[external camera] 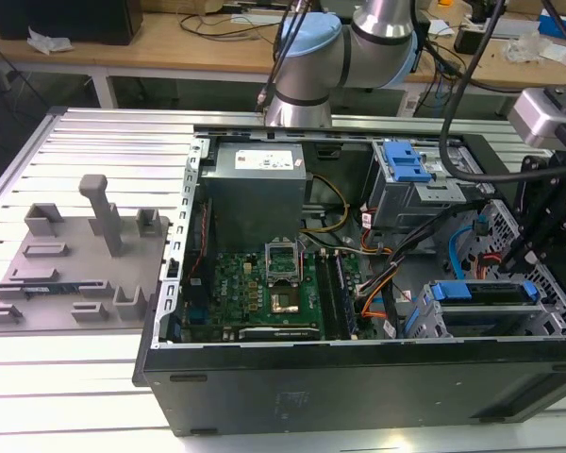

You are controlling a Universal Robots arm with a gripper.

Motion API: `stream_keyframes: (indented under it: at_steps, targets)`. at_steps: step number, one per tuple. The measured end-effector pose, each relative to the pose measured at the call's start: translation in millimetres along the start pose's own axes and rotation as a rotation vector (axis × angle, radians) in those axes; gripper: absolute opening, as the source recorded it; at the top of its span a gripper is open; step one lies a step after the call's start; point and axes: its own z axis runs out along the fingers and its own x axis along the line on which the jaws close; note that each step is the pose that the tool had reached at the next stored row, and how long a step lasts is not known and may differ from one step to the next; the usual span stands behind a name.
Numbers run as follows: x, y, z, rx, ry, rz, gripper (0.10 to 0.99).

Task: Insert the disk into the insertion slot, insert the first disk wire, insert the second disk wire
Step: 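Insert the first disk wire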

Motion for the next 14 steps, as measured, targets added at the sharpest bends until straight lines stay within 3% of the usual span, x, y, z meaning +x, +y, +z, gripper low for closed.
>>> stream_keyframes:
  at_steps: [6,8,12,14]
  targets:
    - [-3.5,0.5,0.0,0.004,0.0224,0.006,0.169]
    - [-4.7,1.0,0.1,0.006,0.0242,0.006,0.169]
    - [-4.7,3.4,0.3,0.025,0.0235,0.006,0.169]
    - [-4.6,3.8,0.2,0.025,0.0252,0.006,0.169]
